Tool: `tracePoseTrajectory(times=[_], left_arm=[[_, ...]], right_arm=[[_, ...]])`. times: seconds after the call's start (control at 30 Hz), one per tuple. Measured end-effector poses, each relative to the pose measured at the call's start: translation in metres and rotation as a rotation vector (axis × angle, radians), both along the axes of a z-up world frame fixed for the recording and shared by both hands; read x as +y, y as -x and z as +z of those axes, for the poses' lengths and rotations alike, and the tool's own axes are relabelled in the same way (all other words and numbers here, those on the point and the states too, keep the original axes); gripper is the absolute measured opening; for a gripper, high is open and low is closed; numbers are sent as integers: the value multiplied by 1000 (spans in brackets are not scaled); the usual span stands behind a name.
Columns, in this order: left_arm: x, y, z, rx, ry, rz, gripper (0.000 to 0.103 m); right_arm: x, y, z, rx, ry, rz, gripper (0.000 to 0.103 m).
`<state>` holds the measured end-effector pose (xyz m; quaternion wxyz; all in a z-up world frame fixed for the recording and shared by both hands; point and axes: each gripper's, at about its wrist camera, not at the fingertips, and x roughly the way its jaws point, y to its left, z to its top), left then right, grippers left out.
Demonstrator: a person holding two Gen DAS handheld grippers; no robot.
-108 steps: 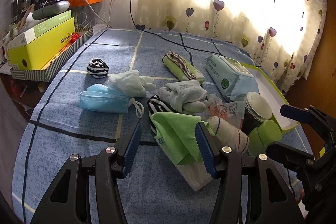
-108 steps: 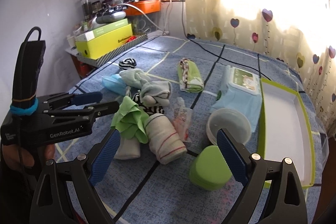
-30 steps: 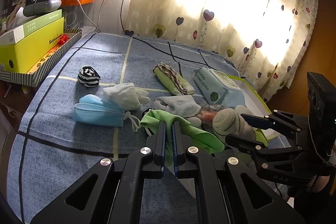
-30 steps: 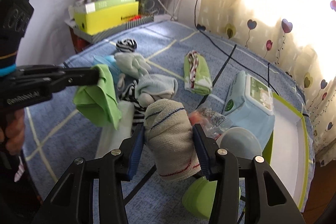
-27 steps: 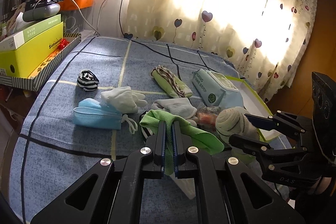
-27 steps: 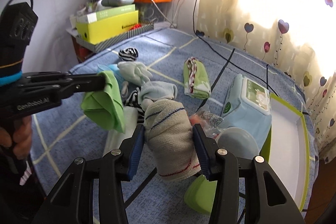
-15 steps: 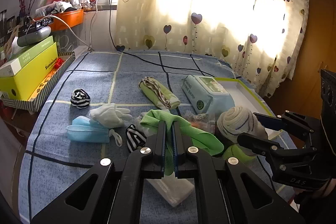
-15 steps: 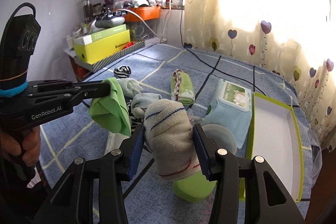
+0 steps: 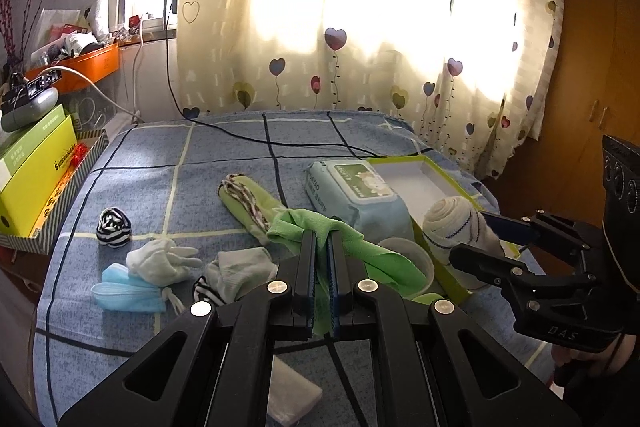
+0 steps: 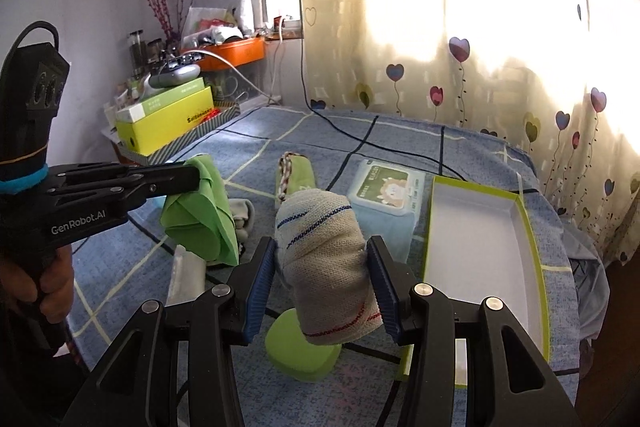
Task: Organize soft objects
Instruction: 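Carry green cloth in left gripper and sock in right gripper over white box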
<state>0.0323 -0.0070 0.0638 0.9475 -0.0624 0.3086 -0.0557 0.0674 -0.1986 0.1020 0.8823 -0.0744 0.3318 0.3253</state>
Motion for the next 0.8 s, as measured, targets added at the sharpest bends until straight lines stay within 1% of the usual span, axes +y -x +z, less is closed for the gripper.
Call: tracePoseTrajectory(times=[0.37, 0.57, 0.8], left_arm=[[-39, -29, 10, -16, -5, -103, 6], [-64, -50, 8, 0, -9, -161, 6], [-96, -78, -1, 46, -33, -235, 6]], right_arm=[[-34, -19, -3, 8, -4, -80, 45], [-59, -34, -9, 23, -5, -135, 45], [-87, -55, -26, 60, 0, -198, 45]])
